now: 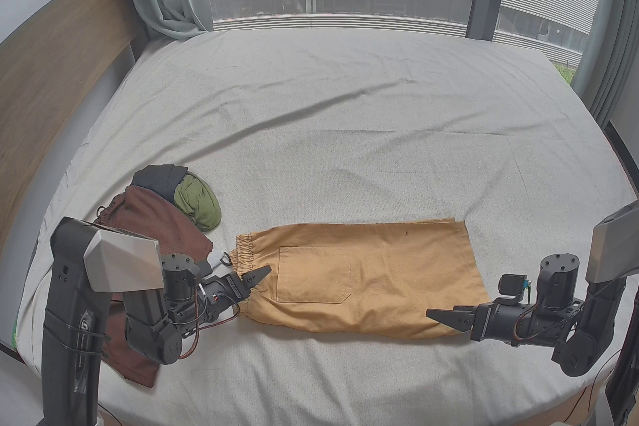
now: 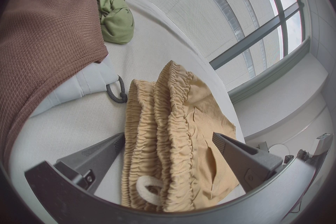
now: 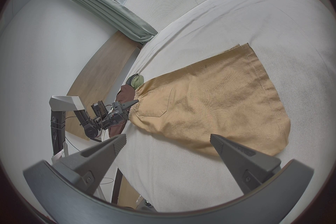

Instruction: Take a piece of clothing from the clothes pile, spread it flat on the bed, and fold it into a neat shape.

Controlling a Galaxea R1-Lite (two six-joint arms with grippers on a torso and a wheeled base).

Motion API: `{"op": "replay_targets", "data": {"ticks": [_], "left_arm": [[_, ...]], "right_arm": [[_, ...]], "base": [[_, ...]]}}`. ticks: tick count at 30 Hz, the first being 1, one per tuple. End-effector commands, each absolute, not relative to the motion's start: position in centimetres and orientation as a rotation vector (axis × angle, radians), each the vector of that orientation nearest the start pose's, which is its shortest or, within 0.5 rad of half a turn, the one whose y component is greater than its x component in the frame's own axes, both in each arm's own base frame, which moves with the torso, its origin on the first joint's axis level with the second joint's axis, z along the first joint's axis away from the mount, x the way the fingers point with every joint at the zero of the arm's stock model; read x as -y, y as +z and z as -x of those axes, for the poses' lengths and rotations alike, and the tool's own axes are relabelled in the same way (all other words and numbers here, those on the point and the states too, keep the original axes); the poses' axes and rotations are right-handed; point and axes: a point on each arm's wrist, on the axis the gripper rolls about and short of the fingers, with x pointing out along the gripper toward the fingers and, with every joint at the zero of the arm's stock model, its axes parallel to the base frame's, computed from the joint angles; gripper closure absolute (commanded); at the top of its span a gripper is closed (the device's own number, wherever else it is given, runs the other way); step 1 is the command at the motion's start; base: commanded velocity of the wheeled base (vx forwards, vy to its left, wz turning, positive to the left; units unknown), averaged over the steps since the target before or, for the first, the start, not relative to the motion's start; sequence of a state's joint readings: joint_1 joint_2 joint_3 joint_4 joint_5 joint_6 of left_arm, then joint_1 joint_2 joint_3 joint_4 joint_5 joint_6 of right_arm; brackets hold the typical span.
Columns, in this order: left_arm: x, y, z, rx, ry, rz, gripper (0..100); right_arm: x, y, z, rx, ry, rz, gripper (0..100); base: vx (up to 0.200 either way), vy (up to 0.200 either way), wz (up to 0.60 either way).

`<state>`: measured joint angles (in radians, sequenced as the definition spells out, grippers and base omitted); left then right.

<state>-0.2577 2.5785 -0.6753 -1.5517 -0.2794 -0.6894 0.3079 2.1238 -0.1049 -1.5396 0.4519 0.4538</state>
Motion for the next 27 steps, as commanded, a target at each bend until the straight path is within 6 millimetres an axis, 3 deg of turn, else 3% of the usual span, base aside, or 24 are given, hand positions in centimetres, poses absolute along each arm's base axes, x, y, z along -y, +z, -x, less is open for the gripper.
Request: {"op": "replay_targets", "data": {"ticks": [1, 19, 20, 27], "left_arm": [[9.93, -6.35, -35.25, -0.512, -0.391, 0.675, 0], [10.46, -6.82, -35.30, -0.519, -0.400, 0.671, 0], [10.46, -6.88, -35.29, -0.521, -0.401, 0.671, 100], [10.40, -6.89, -35.27, -0.521, -0.398, 0.671, 100]], "right_arm": [[-8.18, 1.83, -22.46, -0.653, 0.620, -0.458, 0], [-8.19, 1.81, -22.49, -0.653, 0.620, -0.458, 0], [-8.16, 1.81, -22.51, -0.653, 0.619, -0.459, 0], [-8.21, 1.79, -22.53, -0.653, 0.622, -0.459, 0]], "base": [[0.000, 0.000, 0.00], [0.000, 0.000, 0.00], [0.000, 0.000, 0.00], [0.000, 0.000, 0.00]]}}
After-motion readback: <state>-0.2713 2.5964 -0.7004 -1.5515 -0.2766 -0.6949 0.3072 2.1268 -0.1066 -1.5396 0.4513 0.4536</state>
